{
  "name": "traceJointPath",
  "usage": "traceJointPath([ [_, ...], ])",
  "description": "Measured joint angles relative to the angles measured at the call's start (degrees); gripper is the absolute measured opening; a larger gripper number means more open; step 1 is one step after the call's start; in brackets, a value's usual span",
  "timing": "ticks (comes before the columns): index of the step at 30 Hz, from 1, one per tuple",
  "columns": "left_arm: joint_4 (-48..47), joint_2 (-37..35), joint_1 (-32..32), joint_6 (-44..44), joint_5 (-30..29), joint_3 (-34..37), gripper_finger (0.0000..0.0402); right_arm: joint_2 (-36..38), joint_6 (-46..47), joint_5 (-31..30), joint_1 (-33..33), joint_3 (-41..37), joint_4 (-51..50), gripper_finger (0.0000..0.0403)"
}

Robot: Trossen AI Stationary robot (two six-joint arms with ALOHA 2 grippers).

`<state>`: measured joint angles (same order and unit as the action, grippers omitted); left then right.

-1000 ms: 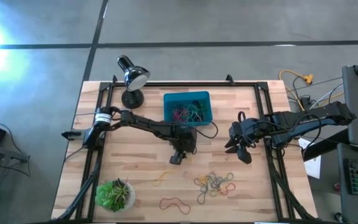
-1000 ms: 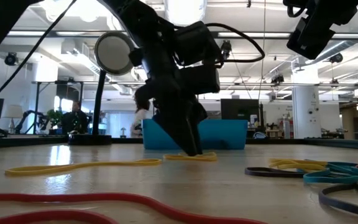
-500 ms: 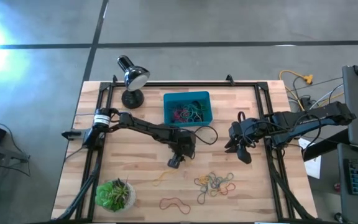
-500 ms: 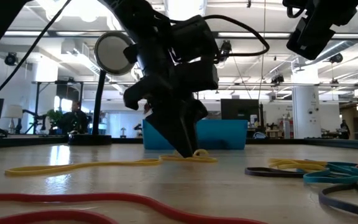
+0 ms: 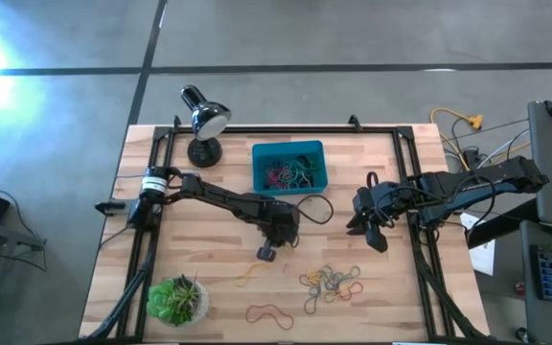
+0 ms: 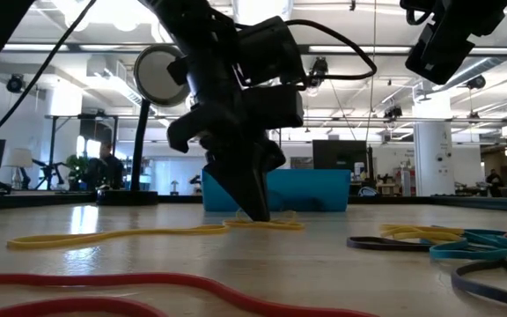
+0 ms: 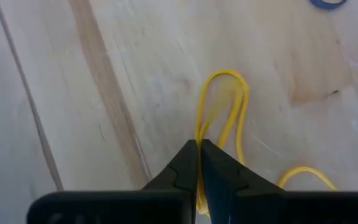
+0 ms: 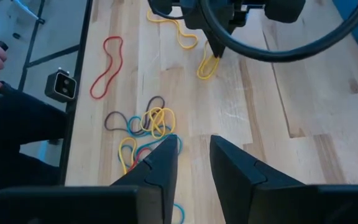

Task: Pick and place rubber bands into bin
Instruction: Put the yellow rubber band into the blue bin

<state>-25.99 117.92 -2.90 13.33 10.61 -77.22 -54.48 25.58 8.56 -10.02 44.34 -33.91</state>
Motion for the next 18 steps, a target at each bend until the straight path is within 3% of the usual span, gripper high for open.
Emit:
traceJointPath([
  [4,-0.2,-1.9,0.0,-1.1,-1.3,-0.1,0.0,0.0,0.0,0.0,0.0,0.0,0.0,0.008],
  [18,0.1,-14.6,0.2,-2.5,-16.4,0.1,0.0,0.0,-0.5,-0.2,0.0,0.0,-0.1,0.0074],
])
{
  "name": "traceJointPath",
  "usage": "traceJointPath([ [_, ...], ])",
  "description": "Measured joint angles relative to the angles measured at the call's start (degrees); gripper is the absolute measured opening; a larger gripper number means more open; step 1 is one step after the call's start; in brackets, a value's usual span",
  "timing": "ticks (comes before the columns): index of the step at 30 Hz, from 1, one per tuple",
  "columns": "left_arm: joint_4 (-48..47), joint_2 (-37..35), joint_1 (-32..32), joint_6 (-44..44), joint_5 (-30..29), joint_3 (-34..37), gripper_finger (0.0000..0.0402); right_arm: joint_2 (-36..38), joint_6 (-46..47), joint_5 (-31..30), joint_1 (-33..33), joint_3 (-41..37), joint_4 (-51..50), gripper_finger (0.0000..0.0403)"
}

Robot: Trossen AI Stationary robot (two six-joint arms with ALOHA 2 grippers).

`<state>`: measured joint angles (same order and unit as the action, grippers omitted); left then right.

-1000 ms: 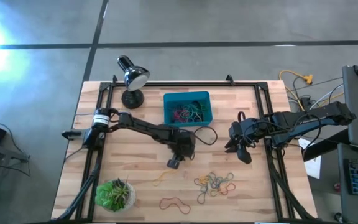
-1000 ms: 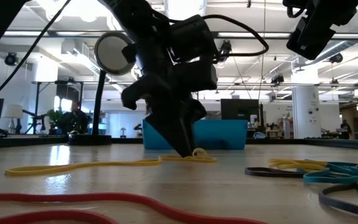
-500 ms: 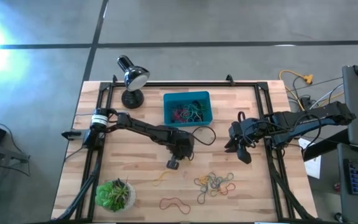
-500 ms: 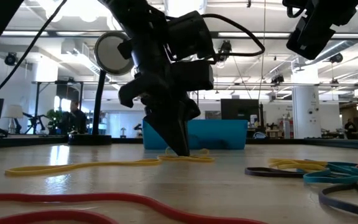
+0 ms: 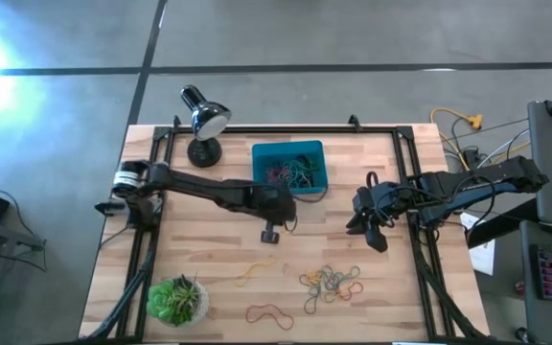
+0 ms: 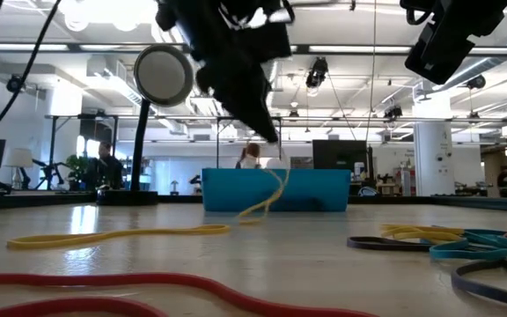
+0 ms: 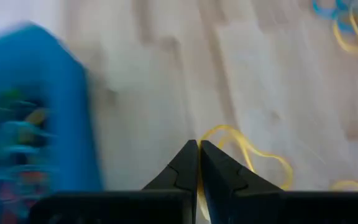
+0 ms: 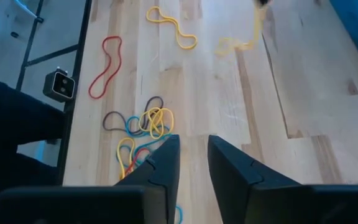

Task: Pick and place rubber bands into bin
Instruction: Put the yellow rubber band into the blue bin

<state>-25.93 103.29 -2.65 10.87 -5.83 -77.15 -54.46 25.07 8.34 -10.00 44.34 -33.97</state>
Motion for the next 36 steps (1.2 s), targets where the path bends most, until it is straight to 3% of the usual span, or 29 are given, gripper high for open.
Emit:
traceJointPath([
  [15,2.6,-8.8,0.8,5.6,-17.0,-0.2,0.0,0.0,-0.4,-1.1,0.0,0.0,0.5,0.0065],
  [36,4.5,-8.9,14.0,6.1,-18.1,-0.2,0.0,-0.1,-0.4,-4.0,0.0,0.0,0.6,0.0063],
])
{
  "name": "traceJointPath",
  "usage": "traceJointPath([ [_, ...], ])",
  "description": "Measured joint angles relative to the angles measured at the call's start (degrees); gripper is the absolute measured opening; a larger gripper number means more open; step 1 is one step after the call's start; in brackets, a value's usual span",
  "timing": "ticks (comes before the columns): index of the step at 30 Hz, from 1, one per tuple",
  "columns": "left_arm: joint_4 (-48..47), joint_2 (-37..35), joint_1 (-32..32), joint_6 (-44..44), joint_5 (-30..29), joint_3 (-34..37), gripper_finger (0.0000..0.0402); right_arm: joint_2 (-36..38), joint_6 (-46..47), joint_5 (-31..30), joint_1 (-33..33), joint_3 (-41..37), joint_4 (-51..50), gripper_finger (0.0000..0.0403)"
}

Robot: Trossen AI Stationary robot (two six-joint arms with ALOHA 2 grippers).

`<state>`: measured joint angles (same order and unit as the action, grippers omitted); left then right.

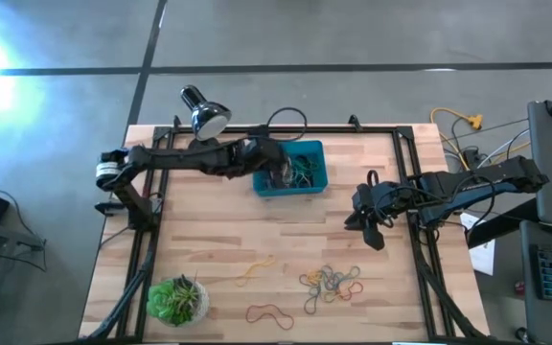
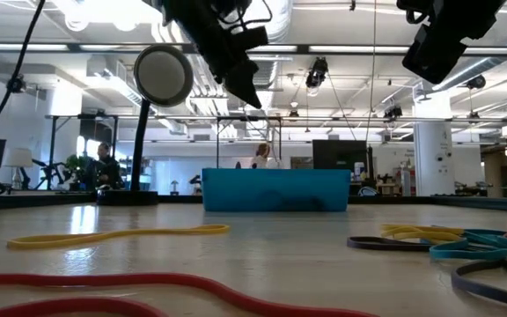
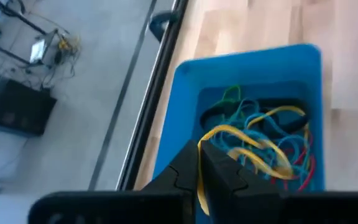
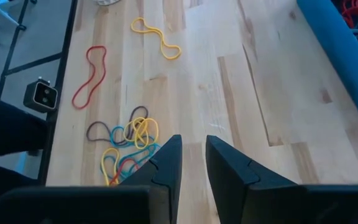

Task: Pick and place rubber bands into bin
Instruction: Put the yellow rubber band into the blue bin

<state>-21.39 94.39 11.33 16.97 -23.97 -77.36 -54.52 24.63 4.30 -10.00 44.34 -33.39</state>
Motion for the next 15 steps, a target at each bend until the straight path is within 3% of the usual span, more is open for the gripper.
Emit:
traceJointPath([
  [7,1.9,0.1,2.6,-0.2,6.7,2.3,0.0,0.0,-0.2,-0.2,0.0,0.0,1.0,0.0063],
  [15,3.5,1.9,2.6,-1.7,7.4,2.7,0.0,0.0,-1.0,-1.6,0.0,0.0,1.1,0.0064],
])
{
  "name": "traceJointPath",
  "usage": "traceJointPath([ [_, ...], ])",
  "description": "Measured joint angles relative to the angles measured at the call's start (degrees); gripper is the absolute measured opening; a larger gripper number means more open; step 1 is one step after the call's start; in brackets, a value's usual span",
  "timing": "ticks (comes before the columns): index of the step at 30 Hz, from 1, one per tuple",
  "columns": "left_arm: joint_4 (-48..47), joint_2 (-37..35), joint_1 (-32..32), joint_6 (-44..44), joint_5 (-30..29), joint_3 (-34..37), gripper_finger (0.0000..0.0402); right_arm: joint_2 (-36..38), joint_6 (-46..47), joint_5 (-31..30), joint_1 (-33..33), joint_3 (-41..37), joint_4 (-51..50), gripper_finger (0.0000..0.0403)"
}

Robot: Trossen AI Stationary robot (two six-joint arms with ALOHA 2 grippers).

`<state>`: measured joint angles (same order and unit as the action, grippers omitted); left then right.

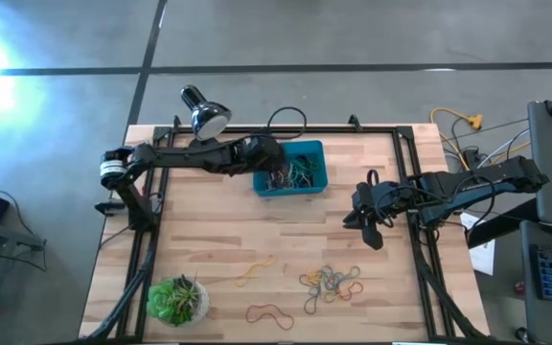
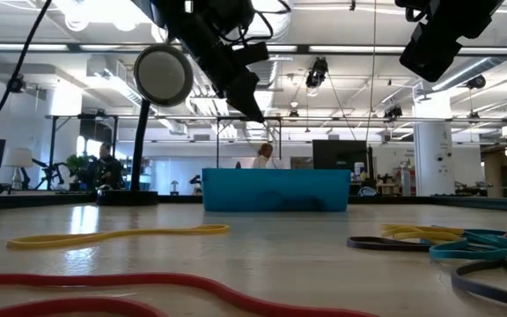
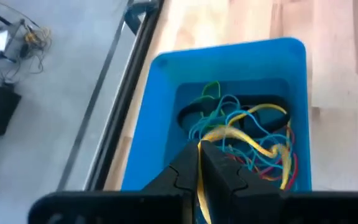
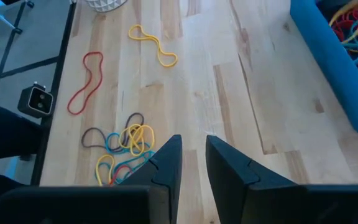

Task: Pick and place rubber bands into bin
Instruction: Put the yellow rubber band into the blue bin

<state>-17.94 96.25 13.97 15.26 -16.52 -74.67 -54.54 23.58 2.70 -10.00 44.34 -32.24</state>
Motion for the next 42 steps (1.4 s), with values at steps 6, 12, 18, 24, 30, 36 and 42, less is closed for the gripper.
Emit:
traceJointPath([
  [6,-1.3,2.9,0.7,-3.0,9.1,0.0,0.0019,0.0,0.0,-0.1,0.0,0.0,0.1,0.0064],
  [12,-1.5,4.1,0.6,-5.7,9.5,0.0,0.0089,0.0,0.0,-0.3,0.0,0.0,0.1,0.0064],
  [18,-4.4,2.2,-0.1,-6.1,11.1,-0.4,0.0129,0.0,-0.7,-0.4,0.0,0.0,0.1,0.0061],
  [24,-9.0,-1.1,-2.7,-7.5,21.7,-0.3,0.0132,0.0,-1.4,-0.4,0.0,-0.6,0.0,0.0065],
  [30,-13.5,-3.0,-8.8,-7.5,24.8,-0.3,0.0132,0.0,-3.3,-0.4,0.0,-3.1,0.6,0.0062],
  [36,-15.6,-3.6,-13.6,-11.7,24.7,-0.3,0.0132,0.0,-4.4,3.2,0.0,-7.8,6.2,0.0061],
  [42,-15.5,-3.7,-16.6,-19.1,24.6,-0.2,0.0132,0.0,-7.6,7.7,-0.5,-14.7,18.8,0.0086],
])
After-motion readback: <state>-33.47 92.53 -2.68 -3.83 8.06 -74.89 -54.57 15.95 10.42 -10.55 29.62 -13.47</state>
